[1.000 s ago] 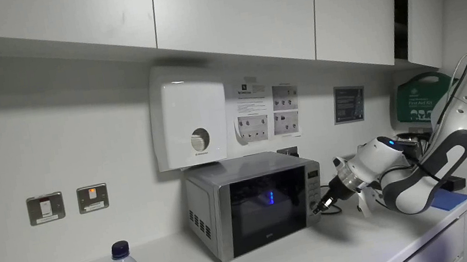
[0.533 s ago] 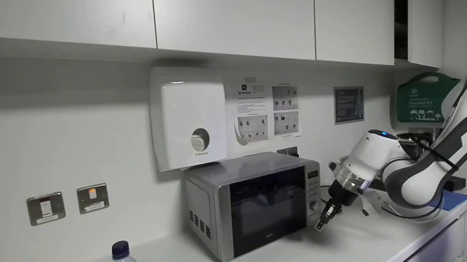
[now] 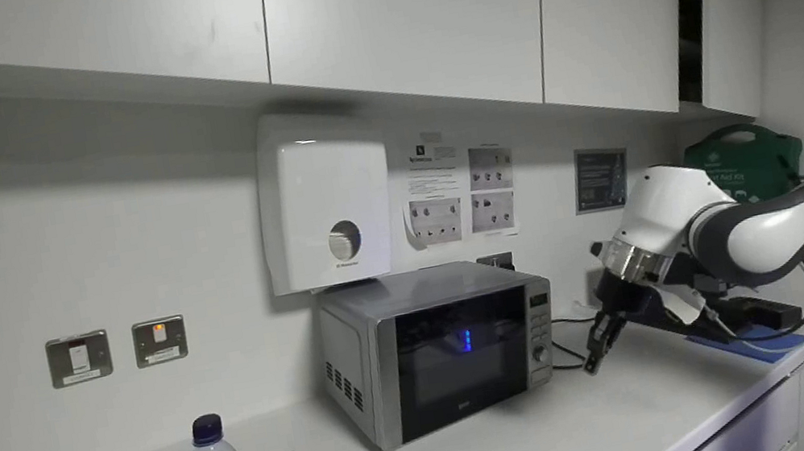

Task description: Press a button on the microwave to switch the light off

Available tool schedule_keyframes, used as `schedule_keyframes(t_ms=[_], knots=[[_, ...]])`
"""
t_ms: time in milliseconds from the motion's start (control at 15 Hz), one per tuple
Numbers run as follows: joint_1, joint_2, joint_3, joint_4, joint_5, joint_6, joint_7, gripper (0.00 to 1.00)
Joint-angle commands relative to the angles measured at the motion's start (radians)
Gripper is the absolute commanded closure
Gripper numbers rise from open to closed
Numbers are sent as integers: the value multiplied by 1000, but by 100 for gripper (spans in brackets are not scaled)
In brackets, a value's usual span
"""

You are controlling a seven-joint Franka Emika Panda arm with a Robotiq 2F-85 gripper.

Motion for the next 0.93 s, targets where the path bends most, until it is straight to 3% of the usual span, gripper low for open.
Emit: schedule_keyframes(t_ms=[0,267,867], knots=[[71,-154,-108,-13,-20,-188,33,100],[63,-257,-149,-4,-35,-343,42,100],[47,-429,-148,-10,-26,-465,62,100]])
